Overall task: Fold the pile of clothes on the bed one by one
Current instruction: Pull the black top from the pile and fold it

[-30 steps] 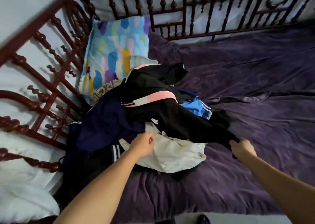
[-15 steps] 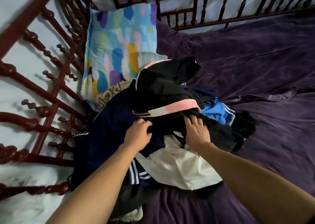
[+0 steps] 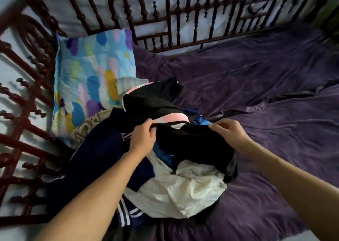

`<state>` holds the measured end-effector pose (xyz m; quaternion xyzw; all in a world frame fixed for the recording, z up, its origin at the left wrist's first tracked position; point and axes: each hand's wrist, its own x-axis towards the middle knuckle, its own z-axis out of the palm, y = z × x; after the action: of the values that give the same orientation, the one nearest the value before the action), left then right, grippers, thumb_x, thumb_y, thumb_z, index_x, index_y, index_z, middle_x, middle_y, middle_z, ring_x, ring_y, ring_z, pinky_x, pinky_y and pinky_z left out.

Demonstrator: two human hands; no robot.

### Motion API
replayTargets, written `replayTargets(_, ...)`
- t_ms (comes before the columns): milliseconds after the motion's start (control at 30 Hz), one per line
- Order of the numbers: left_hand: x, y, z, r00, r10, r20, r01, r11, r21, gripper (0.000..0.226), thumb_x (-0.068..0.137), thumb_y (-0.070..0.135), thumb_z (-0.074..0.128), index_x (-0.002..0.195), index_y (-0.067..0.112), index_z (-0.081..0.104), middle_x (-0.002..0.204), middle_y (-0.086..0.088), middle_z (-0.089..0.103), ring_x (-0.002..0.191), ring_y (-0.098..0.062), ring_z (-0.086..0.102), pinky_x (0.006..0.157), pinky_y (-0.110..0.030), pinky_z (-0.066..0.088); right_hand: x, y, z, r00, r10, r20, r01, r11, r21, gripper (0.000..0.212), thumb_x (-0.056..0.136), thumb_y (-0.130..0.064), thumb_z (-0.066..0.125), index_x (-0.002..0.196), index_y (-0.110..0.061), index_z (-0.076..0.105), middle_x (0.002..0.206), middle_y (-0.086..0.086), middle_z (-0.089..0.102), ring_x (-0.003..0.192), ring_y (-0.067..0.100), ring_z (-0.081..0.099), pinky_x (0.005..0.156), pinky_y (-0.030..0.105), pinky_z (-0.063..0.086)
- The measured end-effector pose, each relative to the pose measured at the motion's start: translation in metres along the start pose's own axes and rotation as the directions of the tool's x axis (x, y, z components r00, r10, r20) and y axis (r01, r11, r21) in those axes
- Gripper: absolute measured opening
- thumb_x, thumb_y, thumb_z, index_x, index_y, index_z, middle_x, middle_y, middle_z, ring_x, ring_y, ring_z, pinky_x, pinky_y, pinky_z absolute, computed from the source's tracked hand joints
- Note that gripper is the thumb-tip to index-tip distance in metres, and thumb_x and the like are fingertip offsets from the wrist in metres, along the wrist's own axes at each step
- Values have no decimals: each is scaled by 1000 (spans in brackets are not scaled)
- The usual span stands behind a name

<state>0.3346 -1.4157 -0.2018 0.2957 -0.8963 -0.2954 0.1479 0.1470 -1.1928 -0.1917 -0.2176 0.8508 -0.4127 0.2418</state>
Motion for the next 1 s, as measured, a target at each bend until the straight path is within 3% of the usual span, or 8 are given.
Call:
replayTargets(133,15,55,-45,992,50,-118,-53,998,-20,14,90,7,55,98,7,66,85,-9,69,79,-24,63,72,-33,48,-9,-36,-56,977,-182,109,205,941,-270,15,75,-30,78,77,-22,66,71,-4,65,71,13,63,61,28,46)
replayTargets(333,-12,147,-114,910,186,-370,-211,977,-27,9,88,9,60,94,9,67,81,5,60,74,-16,56,67,-18,36,-29,-79,-139,947,-306,-94,234,863,-448,18,80,-16,65,97,-20,72,97,10,71,95,32,64,76,35,47)
replayTargets(467,-35,211,-161,855,269,-444,-325,944,-52,6,90,17,60,86,18,65,74,7,62,70,-3,57,65,-18,42,-50,-115,-191,967,-179,-183,188,982,30,13,84,-8,60,87,-9,73,81,11,68,77,26,65,71,37,53)
replayTargets(567,-48,260,-196,804,278,-525,-416,895,-163,12,87,16,63,79,26,63,70,16,60,64,8,55,64,-9,41,-75,-159,-225,985,-112,-128,160,864,477,15,85,-5,57,83,-9,71,67,2,71,63,18,69,58,29,57)
replayTargets(667,-51,289,-230,807,331,-489,-457,875,-160,24,79,9,71,79,30,59,74,13,58,66,6,53,69,-13,44,-102,-198,-252,971,-151,-185,233,769,595,16,82,-16,58,83,-9,73,76,6,74,73,26,73,69,43,60)
replayTargets(767,-48,292,-242,832,381,-404,-375,922,97,26,73,-4,66,89,16,63,83,2,60,80,-15,59,71,-22,41,-132,-207,-266,855,-421,-302,501,822,271,22,83,-37,64,74,-19,71,61,-6,65,59,10,64,61,28,54)
replayTargets(867,-47,273,-243,800,345,-490,-294,939,181,29,71,-7,61,96,7,65,90,-8,67,88,-25,61,75,-24,42,-164,-197,-272,817,-571,-83,559,819,-129,58,65,-74,68,88,-21,70,76,-4,70,69,10,67,66,29,51)
replayTargets(1000,-32,264,-253,666,248,-703,-267,960,86,19,71,-1,59,89,3,65,82,-12,66,81,-24,61,67,-24,38,-183,-197,-274,701,-692,-171,590,698,-407,41,72,-61,73,85,-23,69,77,-5,69,74,11,65,67,32,51)
